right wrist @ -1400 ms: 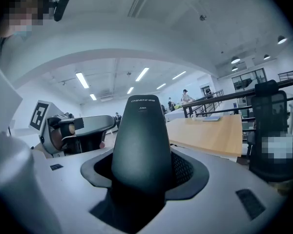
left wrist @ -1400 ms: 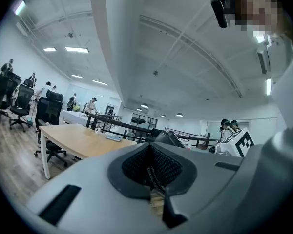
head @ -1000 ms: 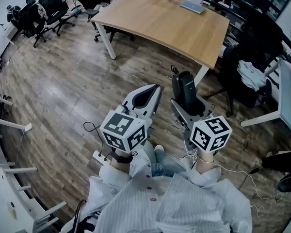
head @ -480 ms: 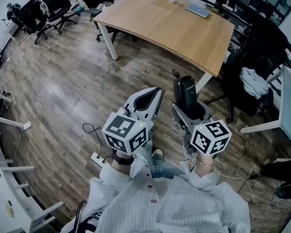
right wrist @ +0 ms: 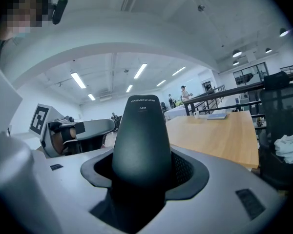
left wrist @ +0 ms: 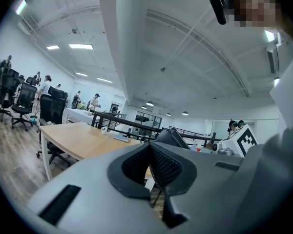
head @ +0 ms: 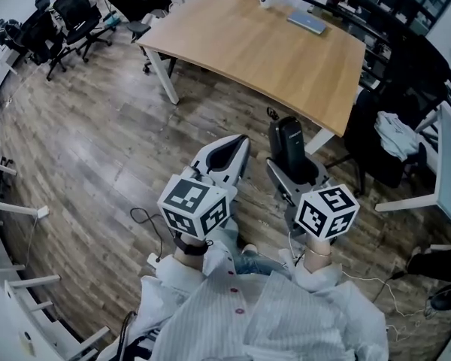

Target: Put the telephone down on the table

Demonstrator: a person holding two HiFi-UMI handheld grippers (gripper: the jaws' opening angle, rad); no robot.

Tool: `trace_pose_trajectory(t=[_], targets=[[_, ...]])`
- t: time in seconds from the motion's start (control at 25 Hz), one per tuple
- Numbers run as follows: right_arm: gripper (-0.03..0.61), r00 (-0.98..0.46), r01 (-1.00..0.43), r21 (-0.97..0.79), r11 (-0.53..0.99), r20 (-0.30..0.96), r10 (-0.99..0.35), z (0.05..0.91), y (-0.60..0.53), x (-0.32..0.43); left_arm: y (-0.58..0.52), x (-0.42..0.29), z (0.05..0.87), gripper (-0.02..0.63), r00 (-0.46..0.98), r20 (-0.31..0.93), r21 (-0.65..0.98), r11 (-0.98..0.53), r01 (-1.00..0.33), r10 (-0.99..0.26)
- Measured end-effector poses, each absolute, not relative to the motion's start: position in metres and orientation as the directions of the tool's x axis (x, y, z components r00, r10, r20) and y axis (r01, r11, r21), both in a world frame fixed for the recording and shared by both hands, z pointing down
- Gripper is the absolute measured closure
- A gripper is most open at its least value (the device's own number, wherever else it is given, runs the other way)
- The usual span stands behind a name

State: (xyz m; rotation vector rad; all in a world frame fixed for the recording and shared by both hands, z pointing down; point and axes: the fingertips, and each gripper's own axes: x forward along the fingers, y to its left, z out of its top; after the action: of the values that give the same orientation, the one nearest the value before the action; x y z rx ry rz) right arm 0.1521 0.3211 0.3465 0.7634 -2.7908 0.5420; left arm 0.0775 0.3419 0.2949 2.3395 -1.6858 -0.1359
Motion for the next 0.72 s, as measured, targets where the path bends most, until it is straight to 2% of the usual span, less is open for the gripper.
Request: trace_pose_trajectory(t=[0.72], targets=[[0.29, -0.829, -0.557, -0.3, 0.775, 0.266, -0.493, 0.351, 0.232, 0.022, 0.249, -0.05, 0.298, 0.604, 0.374, 0.061, 0.247, -0.349, -0.904, -0.925]])
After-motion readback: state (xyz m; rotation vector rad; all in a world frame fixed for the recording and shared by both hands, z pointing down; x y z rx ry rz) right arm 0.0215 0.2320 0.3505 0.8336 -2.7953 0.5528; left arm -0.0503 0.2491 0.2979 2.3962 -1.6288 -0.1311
